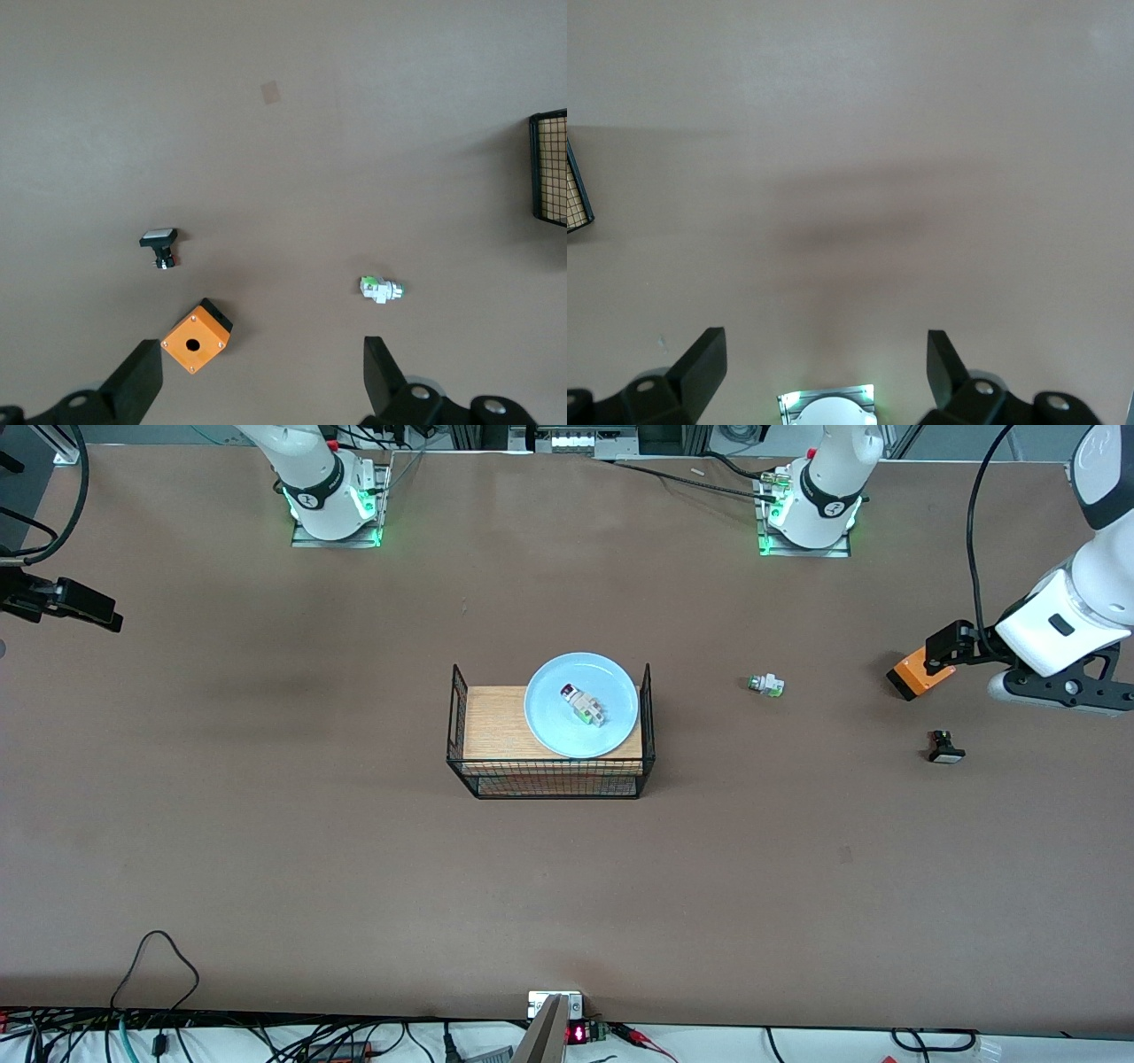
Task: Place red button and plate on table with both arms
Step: 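Move the left gripper toward the blue plate in the basket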
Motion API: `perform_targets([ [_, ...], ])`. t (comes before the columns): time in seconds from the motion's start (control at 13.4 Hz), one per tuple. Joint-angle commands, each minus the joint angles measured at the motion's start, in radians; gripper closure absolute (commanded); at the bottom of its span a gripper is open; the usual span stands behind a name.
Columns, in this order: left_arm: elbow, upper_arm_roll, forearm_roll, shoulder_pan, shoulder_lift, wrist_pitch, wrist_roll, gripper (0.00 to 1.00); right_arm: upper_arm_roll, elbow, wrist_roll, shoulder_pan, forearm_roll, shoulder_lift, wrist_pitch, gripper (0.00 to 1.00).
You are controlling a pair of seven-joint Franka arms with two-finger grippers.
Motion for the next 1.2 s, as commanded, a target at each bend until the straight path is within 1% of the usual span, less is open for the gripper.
perform_targets([
  [0.0,0.05,-0.013,-0.014,-0.04,0.024,-0.037,-0.007,0.0,0.002,0.03,-0.013,-0.006,-0.002,0.014,-0.007,0.0],
  [0.07,0.06,-0.018,-0.014,-0.066,0.024,-0.037,-0.025,0.0,0.002,0.03,-0.013,-0.006,-0.002,0.014,-0.007,0.0],
  [0.3,0.072,-0.024,-0.029,-0.152,0.025,-0.037,-0.186,0.0,0.002,0.03,-0.013,-0.008,-0.002,0.014,-0.007,0.0],
  [0.52,0.086,-0.026,-0.204,-0.193,0.068,-0.03,-0.417,0.0,0.002,0.03,-0.013,-0.008,-0.002,0.014,-0.007,0.0],
  [0.6,0.086,-0.039,-0.25,-0.213,0.089,-0.019,-0.484,0.0,0.002,0.03,-0.015,-0.008,-0.002,0.014,-0.007,0.0],
  [0.67,0.087,-0.046,-0.256,-0.235,0.108,0.015,-0.528,0.0,0.002,0.03,-0.013,-0.008,-0.002,0.014,-0.007,0.0],
  [0.82,0.087,-0.05,-0.259,-0.307,0.154,0.157,-0.549,0.0,0.002,0.03,-0.015,-0.006,-0.002,0.014,-0.009,0.0],
  [0.97,0.089,-0.052,-0.252,-0.382,0.211,0.231,-0.674,0.0,0.004,0.03,-0.013,-0.003,-0.001,0.014,-0.009,0.0],
  [1.12,0.127,-0.05,-0.246,-0.459,0.258,0.276,-0.821,0.0,0.008,0.03,-0.012,0.001,-0.001,0.014,-0.007,0.0],
])
